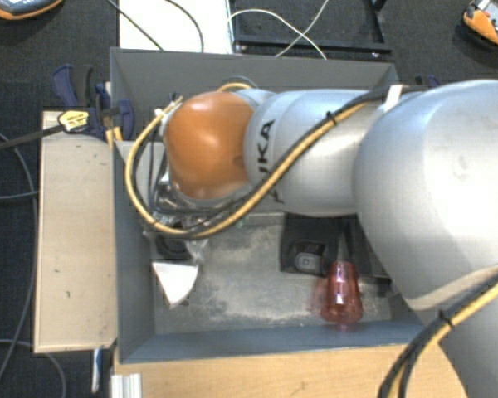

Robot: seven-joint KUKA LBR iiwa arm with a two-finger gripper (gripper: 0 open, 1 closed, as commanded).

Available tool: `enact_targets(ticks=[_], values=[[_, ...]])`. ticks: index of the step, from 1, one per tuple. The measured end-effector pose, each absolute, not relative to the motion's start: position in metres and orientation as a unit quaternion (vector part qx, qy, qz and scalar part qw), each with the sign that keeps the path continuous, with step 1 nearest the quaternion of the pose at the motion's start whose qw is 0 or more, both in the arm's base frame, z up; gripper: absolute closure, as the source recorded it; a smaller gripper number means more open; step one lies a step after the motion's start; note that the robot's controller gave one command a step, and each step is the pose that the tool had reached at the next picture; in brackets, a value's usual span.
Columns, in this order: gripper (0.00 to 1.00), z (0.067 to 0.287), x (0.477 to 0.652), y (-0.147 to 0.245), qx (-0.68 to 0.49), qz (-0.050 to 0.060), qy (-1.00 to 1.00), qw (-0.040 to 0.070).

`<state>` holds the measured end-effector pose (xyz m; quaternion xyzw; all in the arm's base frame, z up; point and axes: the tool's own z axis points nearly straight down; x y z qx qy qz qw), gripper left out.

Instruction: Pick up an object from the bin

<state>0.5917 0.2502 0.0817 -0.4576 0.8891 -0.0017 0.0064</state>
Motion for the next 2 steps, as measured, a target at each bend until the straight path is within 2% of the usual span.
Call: enact_targets(ticks=[1,2], values=[[1.0,0.094,0.591,0.251,-0.459,-0.001,0.888,0.005],[1.0,0.116,0.59,0.251,-0.46,-0.001,0.888,0.004]])
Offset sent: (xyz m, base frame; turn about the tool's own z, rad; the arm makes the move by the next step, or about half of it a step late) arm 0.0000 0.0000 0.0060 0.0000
